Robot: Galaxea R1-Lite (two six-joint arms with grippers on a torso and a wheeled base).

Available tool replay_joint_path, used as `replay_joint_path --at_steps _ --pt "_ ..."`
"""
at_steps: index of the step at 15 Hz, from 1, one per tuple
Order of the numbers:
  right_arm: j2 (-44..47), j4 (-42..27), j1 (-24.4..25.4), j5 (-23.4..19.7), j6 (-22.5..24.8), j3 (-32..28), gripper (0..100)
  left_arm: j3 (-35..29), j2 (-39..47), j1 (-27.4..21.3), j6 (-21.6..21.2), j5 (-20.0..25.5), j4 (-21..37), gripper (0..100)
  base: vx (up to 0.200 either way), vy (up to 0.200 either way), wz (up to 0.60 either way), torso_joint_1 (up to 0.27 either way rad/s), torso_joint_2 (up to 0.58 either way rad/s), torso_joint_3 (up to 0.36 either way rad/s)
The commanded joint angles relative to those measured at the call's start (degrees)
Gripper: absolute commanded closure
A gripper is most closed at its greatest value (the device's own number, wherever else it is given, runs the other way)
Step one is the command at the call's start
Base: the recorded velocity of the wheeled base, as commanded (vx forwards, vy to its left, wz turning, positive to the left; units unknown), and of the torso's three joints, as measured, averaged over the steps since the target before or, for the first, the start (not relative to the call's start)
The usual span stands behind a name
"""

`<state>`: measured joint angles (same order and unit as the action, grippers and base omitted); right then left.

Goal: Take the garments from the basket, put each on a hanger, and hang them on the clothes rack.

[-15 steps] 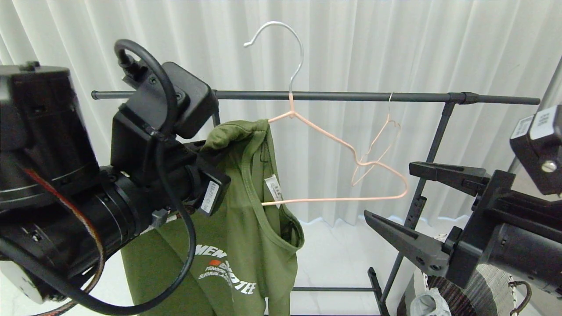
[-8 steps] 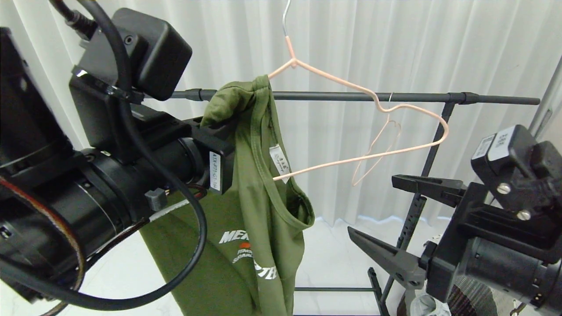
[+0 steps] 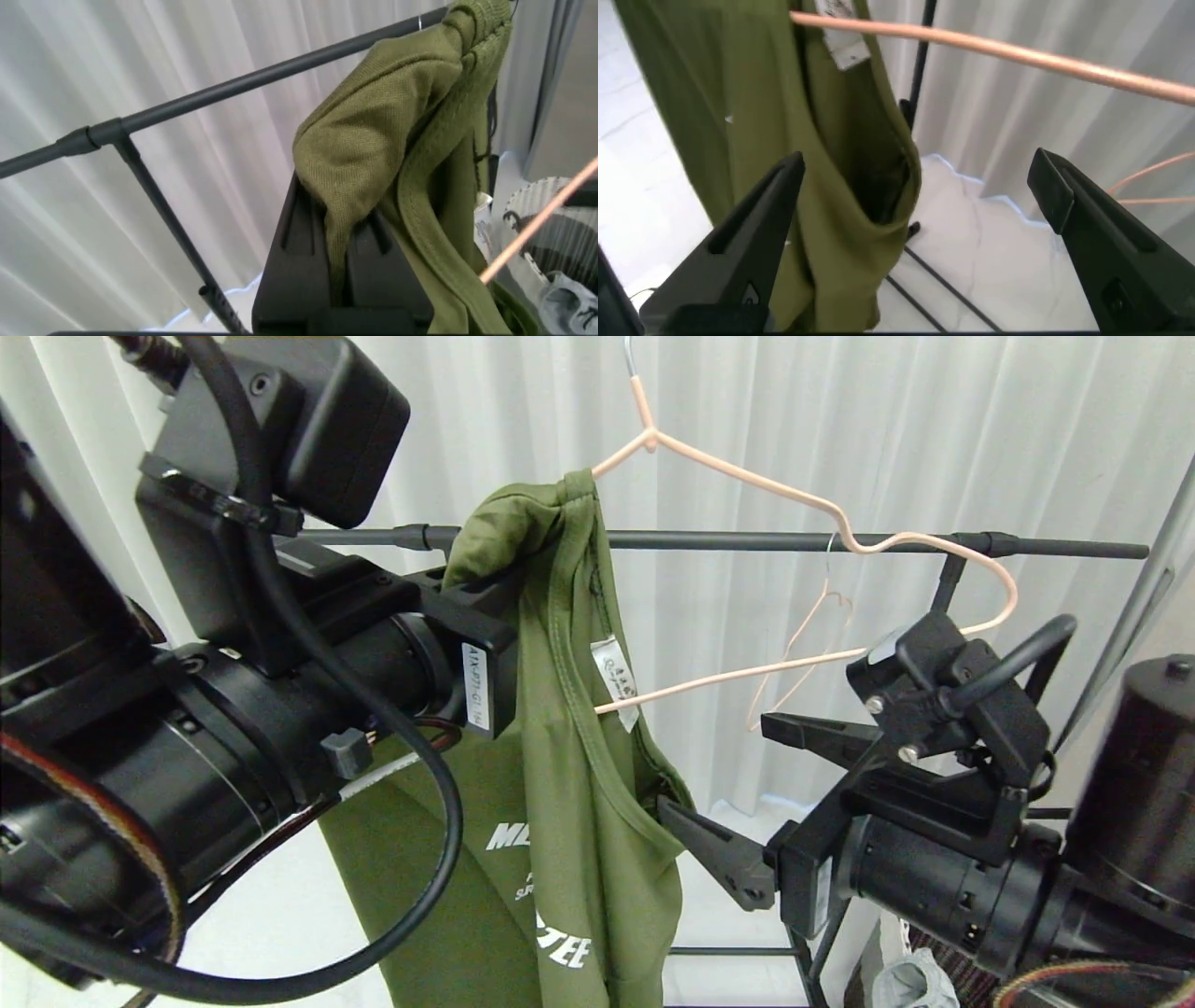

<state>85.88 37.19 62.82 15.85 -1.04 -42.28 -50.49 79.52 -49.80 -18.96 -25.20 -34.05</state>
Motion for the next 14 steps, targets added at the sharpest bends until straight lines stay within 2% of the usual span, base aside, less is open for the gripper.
replay_joint_path --at_steps 1,4,10,14 --pt "3.77 0.86 -0.68 1.55 -0.55 -1.05 0 -0.04 0.11 -0.04 -0.03 -0.03 -0.23 100 0.000 0.000 0.00 0.000 0.00 0.000" --pt "7.46 4.73 -1.21 3.75 -0.37 -1.14 0 -0.13 0.02 -0.04 -0.03 -0.03 -0.84 100 0.000 0.000 0.00 0.000 0.00 0.000" --pt "8.78 4.99 -1.21 5.42 -0.19 0.18 0 -2.24 0.37 -0.04 -0.03 0.06 -0.93 100 0.000 0.000 0.00 0.000 0.00 0.000" --pt "6.67 4.99 -2.35 8.50 -0.19 5.19 0 -1.98 0.37 0.67 -0.20 -0.03 -0.93 100 0.000 0.000 0.00 0.000 0.00 0.000"
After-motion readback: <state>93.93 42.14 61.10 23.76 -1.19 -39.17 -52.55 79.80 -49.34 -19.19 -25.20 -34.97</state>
